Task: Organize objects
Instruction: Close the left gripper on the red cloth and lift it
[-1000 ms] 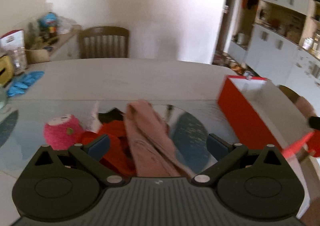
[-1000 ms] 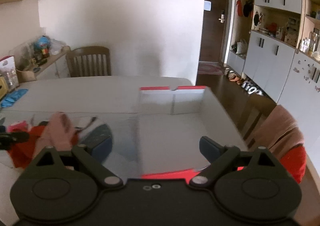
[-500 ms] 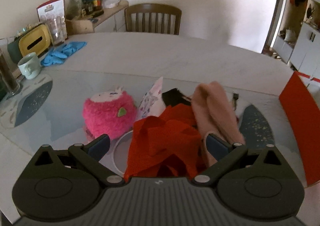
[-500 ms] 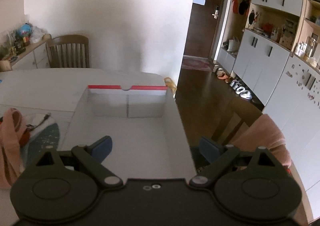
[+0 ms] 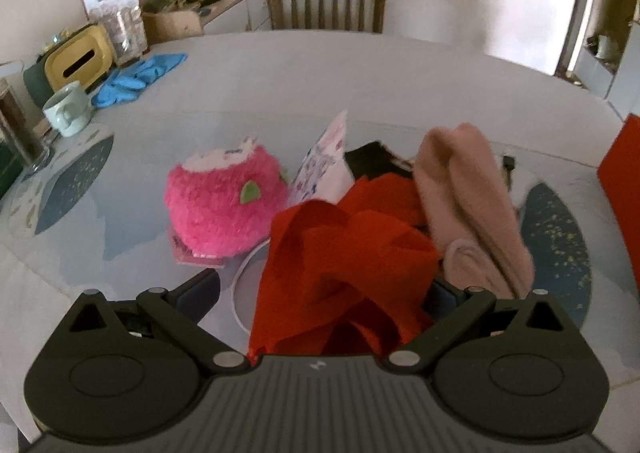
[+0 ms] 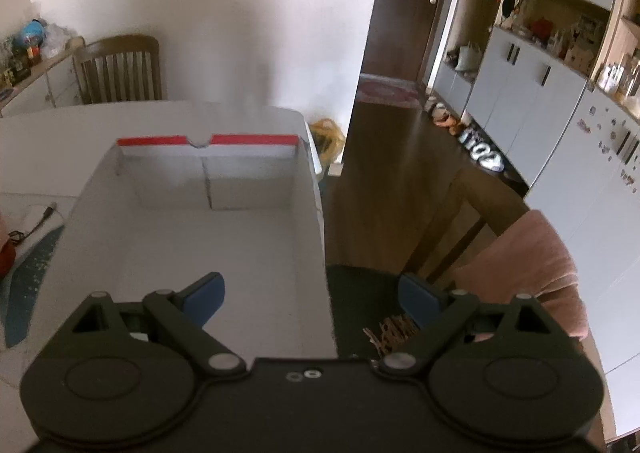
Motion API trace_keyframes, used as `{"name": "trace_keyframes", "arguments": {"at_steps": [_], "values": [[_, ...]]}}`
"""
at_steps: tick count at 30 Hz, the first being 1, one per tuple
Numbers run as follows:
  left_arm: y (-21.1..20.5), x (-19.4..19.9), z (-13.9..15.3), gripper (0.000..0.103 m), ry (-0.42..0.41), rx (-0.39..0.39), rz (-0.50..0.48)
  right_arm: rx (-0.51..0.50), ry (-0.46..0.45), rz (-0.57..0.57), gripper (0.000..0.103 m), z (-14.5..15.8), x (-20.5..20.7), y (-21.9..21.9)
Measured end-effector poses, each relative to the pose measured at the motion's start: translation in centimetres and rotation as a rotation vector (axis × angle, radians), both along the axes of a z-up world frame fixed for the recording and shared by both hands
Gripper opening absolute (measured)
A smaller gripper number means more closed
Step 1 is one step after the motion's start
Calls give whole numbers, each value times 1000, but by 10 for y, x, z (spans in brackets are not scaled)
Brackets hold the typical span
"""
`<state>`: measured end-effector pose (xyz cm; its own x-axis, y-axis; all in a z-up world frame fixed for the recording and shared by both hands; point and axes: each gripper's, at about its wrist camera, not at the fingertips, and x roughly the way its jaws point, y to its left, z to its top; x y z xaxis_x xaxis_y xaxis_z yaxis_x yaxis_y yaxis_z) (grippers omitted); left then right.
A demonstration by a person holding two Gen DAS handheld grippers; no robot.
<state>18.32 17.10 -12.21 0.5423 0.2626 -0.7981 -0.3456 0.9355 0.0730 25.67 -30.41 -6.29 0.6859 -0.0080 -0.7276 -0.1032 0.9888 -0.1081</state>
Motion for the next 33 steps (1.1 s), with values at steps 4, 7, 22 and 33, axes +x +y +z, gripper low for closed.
{"name": "trace_keyframes", "arguments": {"at_steps": [4, 7, 22, 33], "values": [[-1, 2, -4, 102, 14, 8, -6, 0, 55, 7, 89, -14, 15, -4], [-6, 6, -8, 102, 25, 23, -16, -3, 97, 27, 83, -25, 27, -4], [-13, 13, -9, 38, 52, -17, -57, -13, 169, 93, 61, -42, 46, 4], [-10, -11, 42, 6, -37, -58, -21, -29, 186, 91, 22, -50, 45, 0]]}}
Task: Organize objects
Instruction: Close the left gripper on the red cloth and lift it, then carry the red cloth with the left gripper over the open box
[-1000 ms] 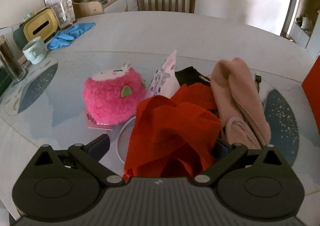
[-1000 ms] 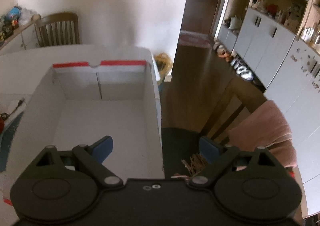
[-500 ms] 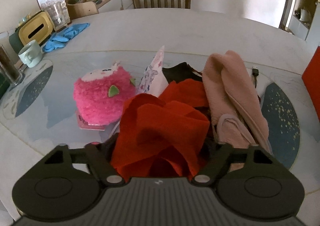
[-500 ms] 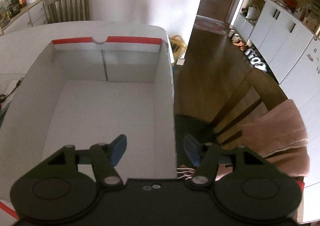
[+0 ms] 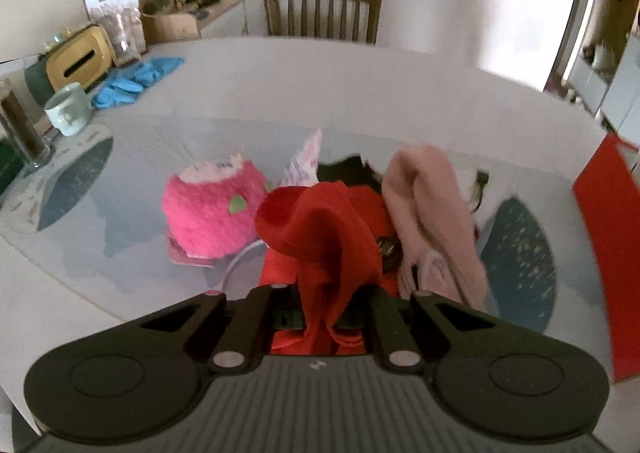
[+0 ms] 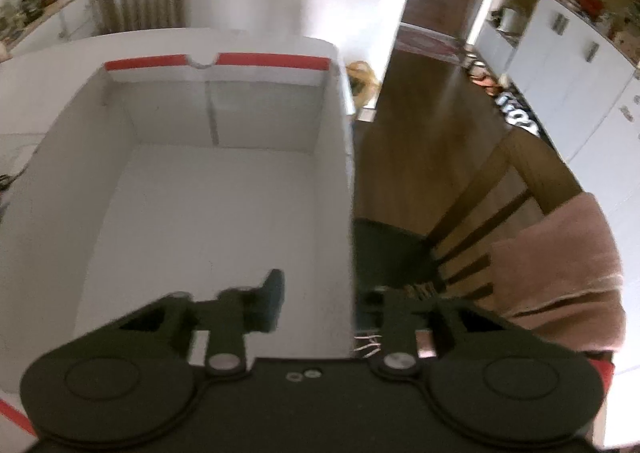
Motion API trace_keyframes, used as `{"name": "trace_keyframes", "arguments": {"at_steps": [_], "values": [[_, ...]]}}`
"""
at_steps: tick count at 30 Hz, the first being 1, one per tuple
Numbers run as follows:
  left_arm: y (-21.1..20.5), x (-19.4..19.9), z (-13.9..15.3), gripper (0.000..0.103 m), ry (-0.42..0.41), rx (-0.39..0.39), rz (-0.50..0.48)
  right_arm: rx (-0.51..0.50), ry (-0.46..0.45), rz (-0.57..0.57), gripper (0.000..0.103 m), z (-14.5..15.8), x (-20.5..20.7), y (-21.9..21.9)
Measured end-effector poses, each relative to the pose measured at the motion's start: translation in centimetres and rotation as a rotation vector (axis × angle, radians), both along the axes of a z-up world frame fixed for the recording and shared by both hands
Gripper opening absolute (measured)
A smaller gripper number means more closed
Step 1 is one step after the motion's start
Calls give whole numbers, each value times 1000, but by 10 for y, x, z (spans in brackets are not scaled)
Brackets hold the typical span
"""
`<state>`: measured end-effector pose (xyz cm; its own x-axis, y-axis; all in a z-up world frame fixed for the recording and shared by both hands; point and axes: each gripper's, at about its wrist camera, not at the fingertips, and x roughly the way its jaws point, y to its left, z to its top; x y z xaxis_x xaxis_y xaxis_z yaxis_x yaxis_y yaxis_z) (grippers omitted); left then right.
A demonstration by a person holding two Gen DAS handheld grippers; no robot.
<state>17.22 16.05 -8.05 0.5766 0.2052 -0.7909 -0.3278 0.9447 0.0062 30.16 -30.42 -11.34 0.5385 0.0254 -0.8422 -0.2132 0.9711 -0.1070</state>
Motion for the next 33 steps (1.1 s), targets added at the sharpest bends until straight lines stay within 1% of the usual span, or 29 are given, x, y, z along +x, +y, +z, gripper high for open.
{"name": "trace_keyframes", "arguments": {"at_steps": [2, 3, 4, 6, 11, 15, 17, 20, 23, 26, 28, 33], "values": [[0, -6, 12, 6, -21, -7, 9, 17, 4, -10, 14, 0, 2, -5], [-1, -10, 18, 6, -32, -8, 11, 21, 6, -15, 9, 1, 2, -8], [-2, -13, 22, 6, -42, -9, 11, 17, 5, -18, 6, 1, 3, -9], [-4, -19, 31, 6, -57, -3, 18, 37, 13, -14, 5, 1, 3, -12], [-10, -33, 54, 6, -107, 6, 30, 21, 3, 17, 4, 0, -2, -5], [-15, -42, 81, 6, -173, 29, 21, 31, -2, 48, 3, 0, -6, -2], [-17, -46, 95, 6, -203, 34, 6, 30, -5, 58, 3, -1, -7, 0], [-21, -49, 117, 6, -253, 63, -29, 25, -11, 75, 4, -1, -10, 3], [-27, -51, 136, 6, -300, 85, -55, 3, -21, 81, 4, -3, -15, 7], [-32, -49, 148, 6, -335, 69, -95, 12, -17, 76, 4, -2, -15, 7], [-37, -46, 156, 6, -352, 46, -134, 12, -16, 85, 4, -2, -16, 8], [-61, -39, 169, 6, -380, 13, -233, 18, -15, 107, 4, -2, -21, 12]]}}
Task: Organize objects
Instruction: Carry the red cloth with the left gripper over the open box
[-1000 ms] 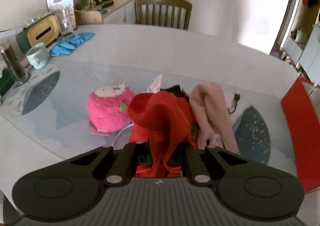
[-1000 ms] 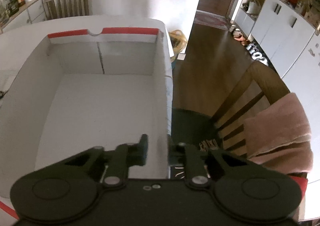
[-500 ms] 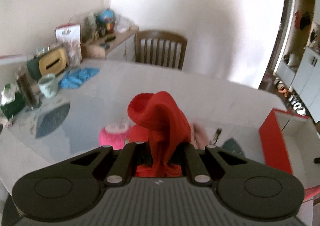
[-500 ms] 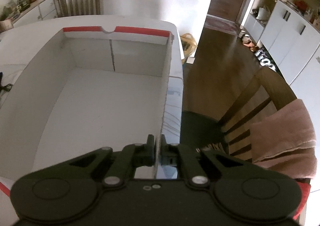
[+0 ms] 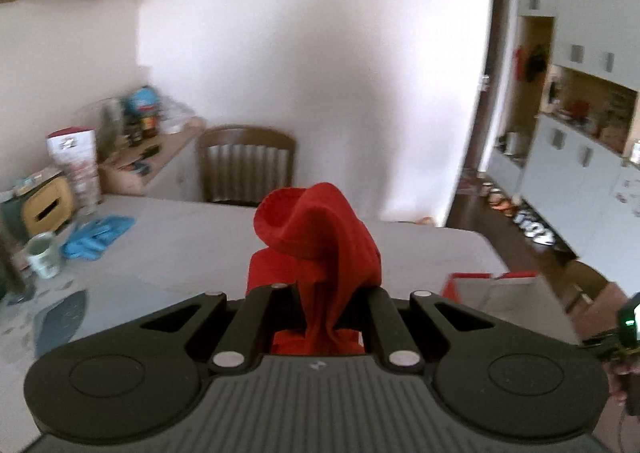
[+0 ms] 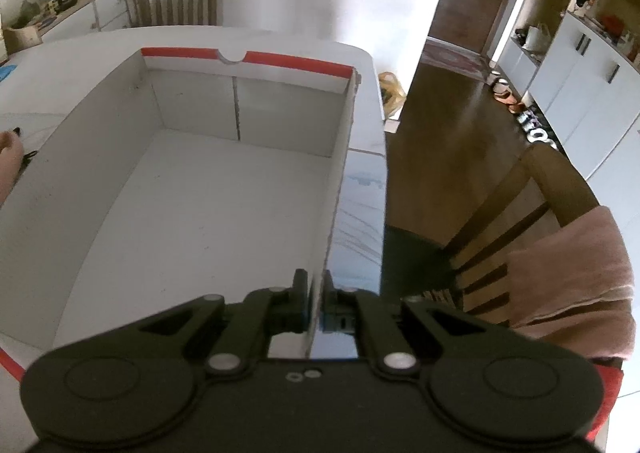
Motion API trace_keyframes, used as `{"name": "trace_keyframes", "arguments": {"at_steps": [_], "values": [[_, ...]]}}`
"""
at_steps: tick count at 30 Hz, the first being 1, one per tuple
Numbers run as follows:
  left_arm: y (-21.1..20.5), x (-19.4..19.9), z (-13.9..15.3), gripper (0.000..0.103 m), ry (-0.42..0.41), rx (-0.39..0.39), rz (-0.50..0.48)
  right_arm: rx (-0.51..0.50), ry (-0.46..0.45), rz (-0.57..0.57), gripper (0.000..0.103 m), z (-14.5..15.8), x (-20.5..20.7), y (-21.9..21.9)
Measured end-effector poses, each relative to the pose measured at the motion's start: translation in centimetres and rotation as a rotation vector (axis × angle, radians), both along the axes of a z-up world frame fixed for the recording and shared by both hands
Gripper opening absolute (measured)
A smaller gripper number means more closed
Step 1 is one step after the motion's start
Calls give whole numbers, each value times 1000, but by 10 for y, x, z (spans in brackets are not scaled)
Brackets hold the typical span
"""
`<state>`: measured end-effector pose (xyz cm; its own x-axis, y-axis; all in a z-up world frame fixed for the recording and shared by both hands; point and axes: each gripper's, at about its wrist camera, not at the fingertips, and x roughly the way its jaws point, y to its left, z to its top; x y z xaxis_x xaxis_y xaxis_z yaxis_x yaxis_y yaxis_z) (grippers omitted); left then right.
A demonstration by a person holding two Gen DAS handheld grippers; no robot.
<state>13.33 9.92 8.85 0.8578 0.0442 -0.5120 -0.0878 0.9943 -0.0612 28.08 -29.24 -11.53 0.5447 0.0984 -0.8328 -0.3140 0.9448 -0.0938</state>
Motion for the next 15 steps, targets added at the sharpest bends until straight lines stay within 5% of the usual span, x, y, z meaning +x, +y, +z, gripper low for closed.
{"name": "trace_keyframes", "arguments": {"at_steps": [7, 15], "values": [[-38, 20, 17, 6, -53, -21, -162, -11, -7, 14, 4, -2, -6, 5], [-78, 46, 75, 6, -202, -22, -316, -13, -7, 12, 4, -5, -6, 8]]}}
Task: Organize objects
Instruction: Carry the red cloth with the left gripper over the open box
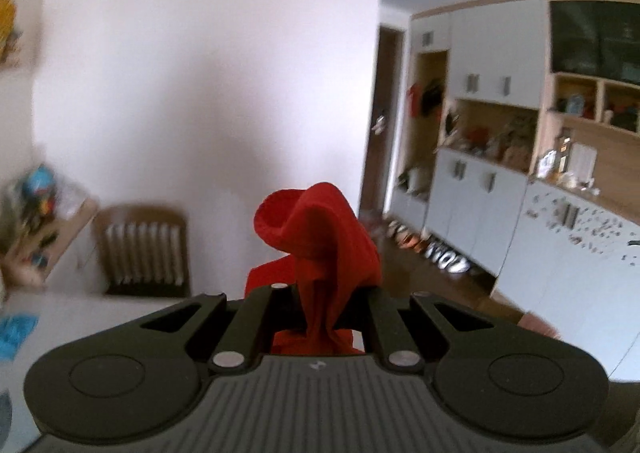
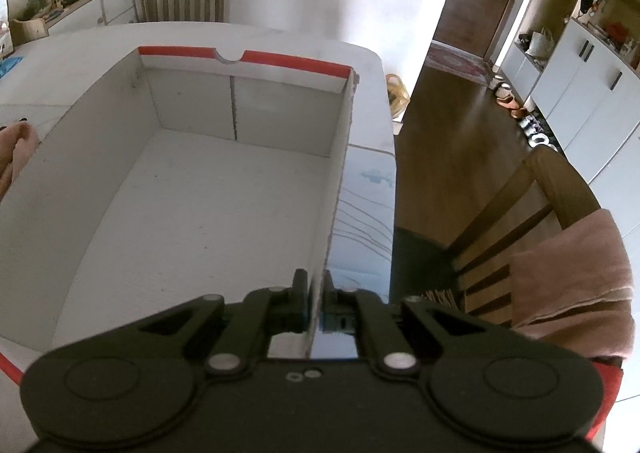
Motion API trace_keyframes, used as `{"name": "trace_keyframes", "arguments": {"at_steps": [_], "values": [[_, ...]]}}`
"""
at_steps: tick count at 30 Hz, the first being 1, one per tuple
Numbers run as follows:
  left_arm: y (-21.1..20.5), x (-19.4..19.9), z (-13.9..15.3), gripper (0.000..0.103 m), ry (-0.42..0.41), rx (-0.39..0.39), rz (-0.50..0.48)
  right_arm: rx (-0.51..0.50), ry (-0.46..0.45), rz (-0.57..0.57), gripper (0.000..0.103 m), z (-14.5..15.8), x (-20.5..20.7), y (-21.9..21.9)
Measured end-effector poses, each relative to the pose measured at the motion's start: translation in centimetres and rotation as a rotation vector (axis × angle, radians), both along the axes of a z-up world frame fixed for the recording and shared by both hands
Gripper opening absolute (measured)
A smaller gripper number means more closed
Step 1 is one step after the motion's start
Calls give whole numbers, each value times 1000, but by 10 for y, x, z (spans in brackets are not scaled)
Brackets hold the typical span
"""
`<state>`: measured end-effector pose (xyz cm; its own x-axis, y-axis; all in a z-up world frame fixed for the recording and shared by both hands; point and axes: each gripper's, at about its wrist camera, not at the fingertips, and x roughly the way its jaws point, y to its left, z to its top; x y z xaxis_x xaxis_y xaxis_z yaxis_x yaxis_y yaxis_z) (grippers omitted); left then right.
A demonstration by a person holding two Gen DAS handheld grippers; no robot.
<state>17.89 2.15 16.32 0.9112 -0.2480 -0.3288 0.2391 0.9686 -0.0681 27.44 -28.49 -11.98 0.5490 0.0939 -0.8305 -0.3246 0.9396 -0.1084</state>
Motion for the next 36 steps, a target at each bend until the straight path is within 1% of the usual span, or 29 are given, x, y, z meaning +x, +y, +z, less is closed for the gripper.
{"name": "trace_keyframes", "arguments": {"at_steps": [5, 9, 12, 15, 20, 25, 30, 33, 36], "values": [[-28, 13, 30, 6, -45, -32, -85, 4, 0, -3, 4, 0, -1, 2], [-51, 20, 53, 6, -85, -39, -137, 5, 0, -4, 4, 0, -1, 2], [-68, 23, 69, 6, -112, -34, -159, 6, 1, -4, 4, 0, -1, 2], [-83, 34, 71, 6, -89, -48, -190, 10, 3, -7, 4, 0, -1, 1], [-107, 51, 47, 6, 8, -67, -235, 15, 5, -9, 4, 0, 0, 0], [-131, 71, 9, 6, 112, -65, -275, 20, 8, -11, 4, 0, 1, -1], [-139, 91, -37, 6, 205, -91, -292, 19, 8, -11, 4, 0, 1, -1], [-143, 99, -68, 6, 265, -73, -308, 20, 10, -12, 4, 1, 1, -1], [-149, 105, -101, 6, 341, -24, -311, 22, 13, -13, 4, 1, 1, -1]]}}
